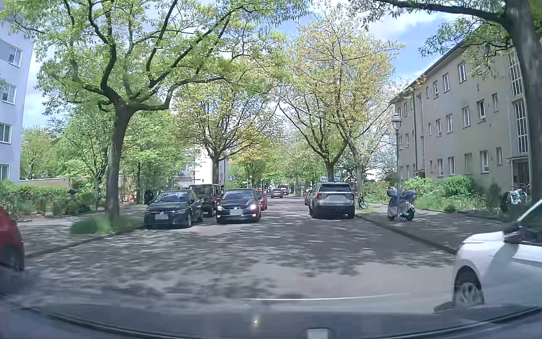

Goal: Follow the waypoints while adhering to traffic rules and regulations

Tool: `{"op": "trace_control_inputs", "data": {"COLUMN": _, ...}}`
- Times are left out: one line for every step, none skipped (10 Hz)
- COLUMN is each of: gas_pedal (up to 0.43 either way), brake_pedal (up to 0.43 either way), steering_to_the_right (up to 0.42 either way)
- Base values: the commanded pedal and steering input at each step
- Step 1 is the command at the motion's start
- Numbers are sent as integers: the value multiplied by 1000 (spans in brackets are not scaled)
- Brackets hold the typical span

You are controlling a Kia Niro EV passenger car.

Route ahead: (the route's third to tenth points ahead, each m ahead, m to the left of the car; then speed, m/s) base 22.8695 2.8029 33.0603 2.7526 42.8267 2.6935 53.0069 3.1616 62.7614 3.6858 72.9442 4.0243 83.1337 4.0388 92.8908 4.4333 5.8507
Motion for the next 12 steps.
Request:
{"op": "trace_control_inputs", "data": {"gas_pedal": 0, "brake_pedal": 256, "steering_to_the_right": 0}}
{"op": "trace_control_inputs", "data": {"gas_pedal": 0, "brake_pedal": 262, "steering_to_the_right": 1}}
{"op": "trace_control_inputs", "data": {"gas_pedal": 0, "brake_pedal": 268, "steering_to_the_right": 8}}
{"op": "trace_control_inputs", "data": {"gas_pedal": 0, "brake_pedal": 274, "steering_to_the_right": 16}}
{"op": "trace_control_inputs", "data": {"gas_pedal": 0, "brake_pedal": 280, "steering_to_the_right": 17}}
{"op": "trace_control_inputs", "data": {"gas_pedal": 0, "brake_pedal": 287, "steering_to_the_right": 18}}
{"op": "trace_control_inputs", "data": {"gas_pedal": 0, "brake_pedal": 280, "steering_to_the_right": 17}}
{"op": "trace_control_inputs", "data": {"gas_pedal": 0, "brake_pedal": 280, "steering_to_the_right": 18}}
{"op": "trace_control_inputs", "data": {"gas_pedal": 0, "brake_pedal": 280, "steering_to_the_right": 18}}
{"op": "trace_control_inputs", "data": {"gas_pedal": 0, "brake_pedal": 280, "steering_to_the_right": 16}}
{"op": "trace_control_inputs", "data": {"gas_pedal": 0, "brake_pedal": 274, "steering_to_the_right": 10}}
{"op": "trace_control_inputs", "data": {"gas_pedal": 0, "brake_pedal": 274, "steering_to_the_right": 3}}
